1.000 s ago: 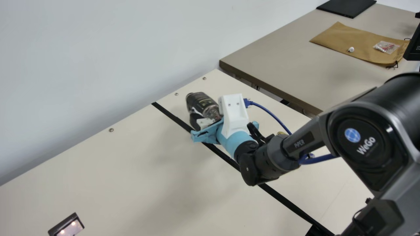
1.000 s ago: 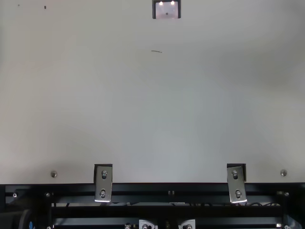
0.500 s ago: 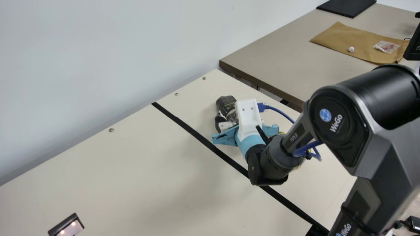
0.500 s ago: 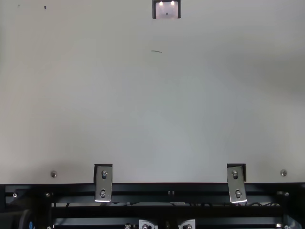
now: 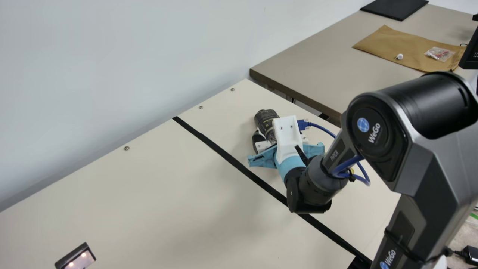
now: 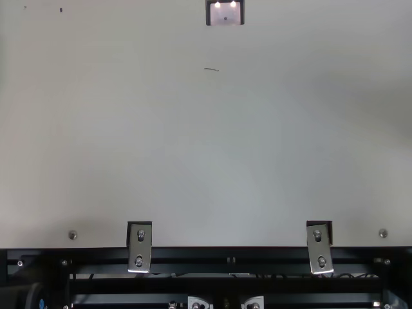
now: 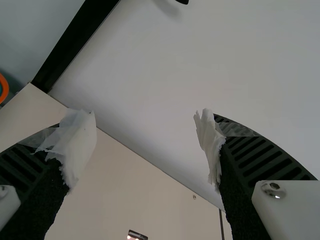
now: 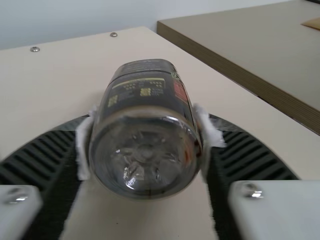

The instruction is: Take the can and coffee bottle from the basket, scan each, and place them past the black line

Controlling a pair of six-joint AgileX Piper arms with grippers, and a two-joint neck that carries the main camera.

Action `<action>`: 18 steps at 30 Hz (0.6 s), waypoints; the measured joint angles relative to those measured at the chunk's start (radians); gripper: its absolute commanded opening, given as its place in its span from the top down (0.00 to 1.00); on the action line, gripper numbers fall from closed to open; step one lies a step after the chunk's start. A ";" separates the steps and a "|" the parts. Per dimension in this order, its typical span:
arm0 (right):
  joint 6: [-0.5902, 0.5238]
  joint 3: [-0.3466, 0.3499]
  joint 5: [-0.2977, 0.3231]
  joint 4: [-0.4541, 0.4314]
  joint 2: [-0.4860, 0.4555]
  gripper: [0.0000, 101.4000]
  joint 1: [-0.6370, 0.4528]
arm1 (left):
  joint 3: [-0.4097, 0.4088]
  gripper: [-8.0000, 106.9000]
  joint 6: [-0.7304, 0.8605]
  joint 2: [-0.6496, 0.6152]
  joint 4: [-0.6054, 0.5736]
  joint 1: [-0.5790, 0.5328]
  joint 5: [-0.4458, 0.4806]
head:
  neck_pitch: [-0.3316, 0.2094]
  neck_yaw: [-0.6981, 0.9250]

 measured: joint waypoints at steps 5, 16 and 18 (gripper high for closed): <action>-0.014 0.003 0.000 0.010 -0.005 0.00 -0.001 | 0.000 0.15 0.000 0.000 0.000 0.000 0.000 | 0.000 0.000; -0.046 -0.003 0.009 0.028 -0.066 0.00 0.019 | 0.000 0.15 0.000 0.000 0.000 0.000 0.000 | 0.000 0.000; -0.056 -0.016 0.032 0.037 -0.092 0.00 0.032 | 0.000 0.15 0.000 0.000 0.000 0.000 0.000 | 0.000 0.000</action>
